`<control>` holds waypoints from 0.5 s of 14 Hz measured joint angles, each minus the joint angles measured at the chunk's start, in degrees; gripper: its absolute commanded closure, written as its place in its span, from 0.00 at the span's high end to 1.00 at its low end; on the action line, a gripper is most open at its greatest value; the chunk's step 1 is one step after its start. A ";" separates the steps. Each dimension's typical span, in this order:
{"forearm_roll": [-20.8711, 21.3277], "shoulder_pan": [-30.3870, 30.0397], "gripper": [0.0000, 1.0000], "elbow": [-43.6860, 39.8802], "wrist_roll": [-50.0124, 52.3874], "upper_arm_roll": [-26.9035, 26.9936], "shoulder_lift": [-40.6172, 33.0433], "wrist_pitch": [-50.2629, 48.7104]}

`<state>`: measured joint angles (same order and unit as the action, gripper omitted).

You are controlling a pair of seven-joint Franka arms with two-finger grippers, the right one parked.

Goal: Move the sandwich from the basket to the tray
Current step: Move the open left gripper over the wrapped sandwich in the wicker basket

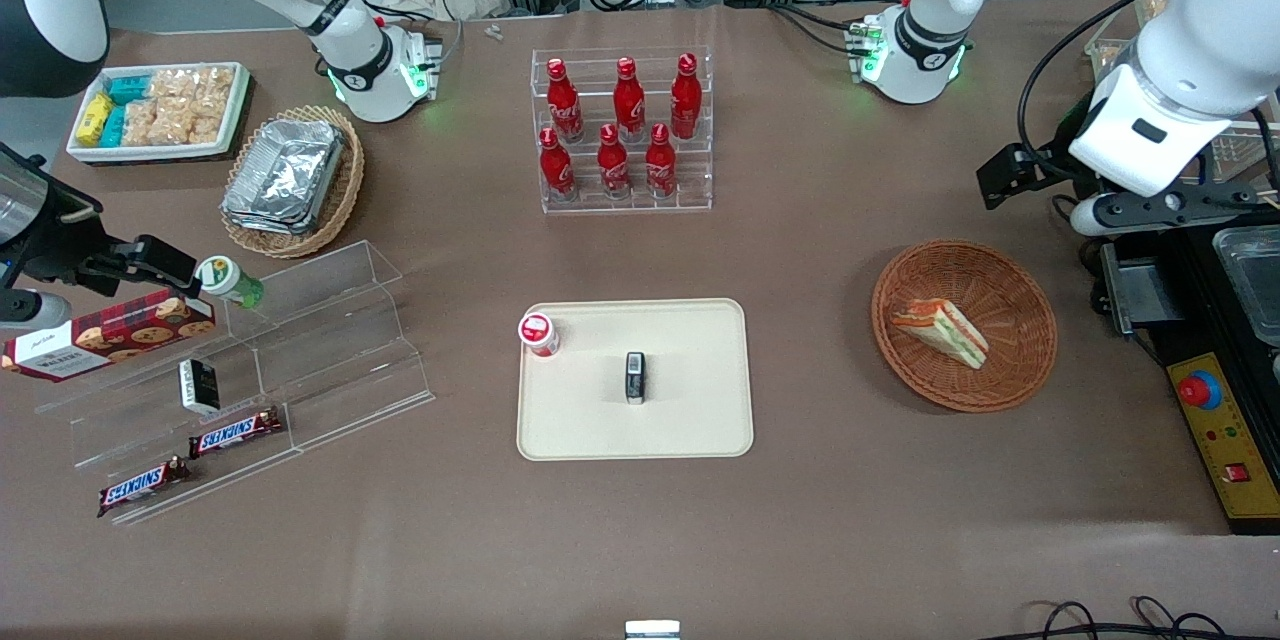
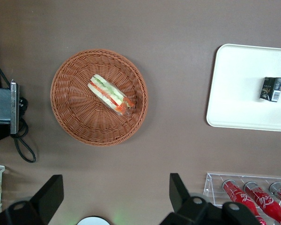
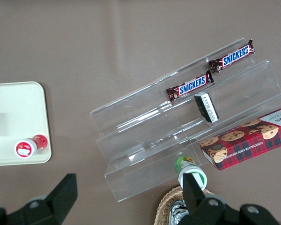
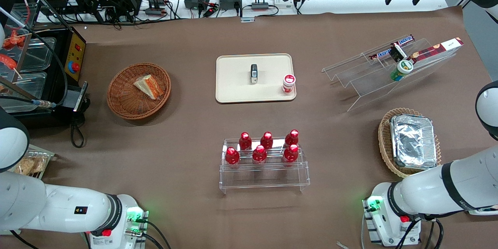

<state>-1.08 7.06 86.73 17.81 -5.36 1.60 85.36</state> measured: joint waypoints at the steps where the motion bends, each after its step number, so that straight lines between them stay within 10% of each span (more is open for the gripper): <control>1: 0.01 0.00 1.00 0.03 0.01 0.00 0.09 -0.02; 7: 0.02 0.00 1.00 0.23 0.05 0.00 0.33 -0.19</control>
<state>-1.06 7.07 86.96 17.85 -5.36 1.93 85.17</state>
